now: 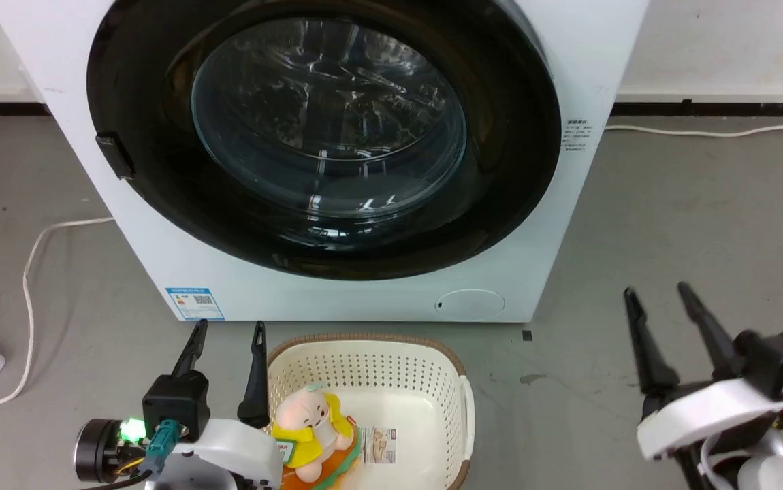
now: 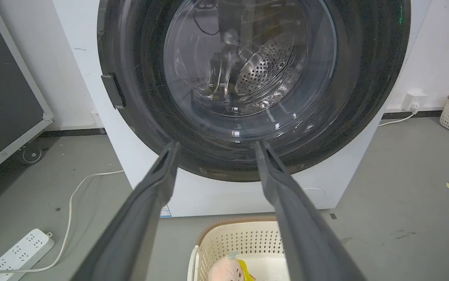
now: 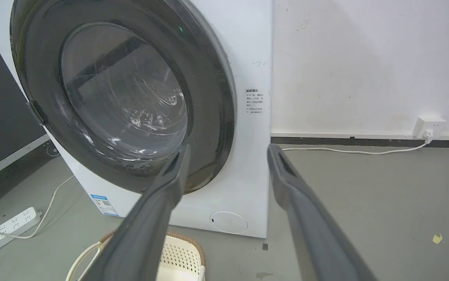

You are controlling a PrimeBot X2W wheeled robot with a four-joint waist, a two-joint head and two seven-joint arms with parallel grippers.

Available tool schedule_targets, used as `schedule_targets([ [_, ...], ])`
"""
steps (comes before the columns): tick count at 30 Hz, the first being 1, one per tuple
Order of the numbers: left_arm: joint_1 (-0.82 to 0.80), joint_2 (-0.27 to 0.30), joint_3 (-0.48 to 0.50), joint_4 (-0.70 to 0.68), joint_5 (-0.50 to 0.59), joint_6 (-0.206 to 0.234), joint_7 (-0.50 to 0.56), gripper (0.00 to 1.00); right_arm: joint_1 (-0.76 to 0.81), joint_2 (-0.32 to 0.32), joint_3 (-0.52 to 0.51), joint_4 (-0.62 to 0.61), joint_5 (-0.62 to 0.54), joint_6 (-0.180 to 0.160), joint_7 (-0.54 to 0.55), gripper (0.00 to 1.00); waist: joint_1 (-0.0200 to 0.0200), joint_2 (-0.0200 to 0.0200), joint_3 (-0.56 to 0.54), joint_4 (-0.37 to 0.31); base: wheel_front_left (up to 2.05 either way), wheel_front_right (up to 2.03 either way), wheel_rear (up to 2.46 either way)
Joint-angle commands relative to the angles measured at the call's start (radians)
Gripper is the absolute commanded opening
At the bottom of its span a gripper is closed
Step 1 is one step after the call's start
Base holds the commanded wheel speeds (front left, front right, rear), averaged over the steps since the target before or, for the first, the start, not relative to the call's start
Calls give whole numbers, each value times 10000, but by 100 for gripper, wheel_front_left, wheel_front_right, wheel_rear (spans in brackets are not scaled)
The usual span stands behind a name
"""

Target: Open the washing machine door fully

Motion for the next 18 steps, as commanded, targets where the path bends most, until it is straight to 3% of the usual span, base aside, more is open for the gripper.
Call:
schedule_targets([
  [1,-142,5,-29,-66,-28,65,-104,100,-269,-65,-67,20,250,-2,-30,100,0,-1,64,30,0,0,0],
  [18,-498,8,-389,-126,-147,291,-480,100,-2339,-47,-1016,760,2378,-3,967,100,0,-1,579,416,0,0,0],
])
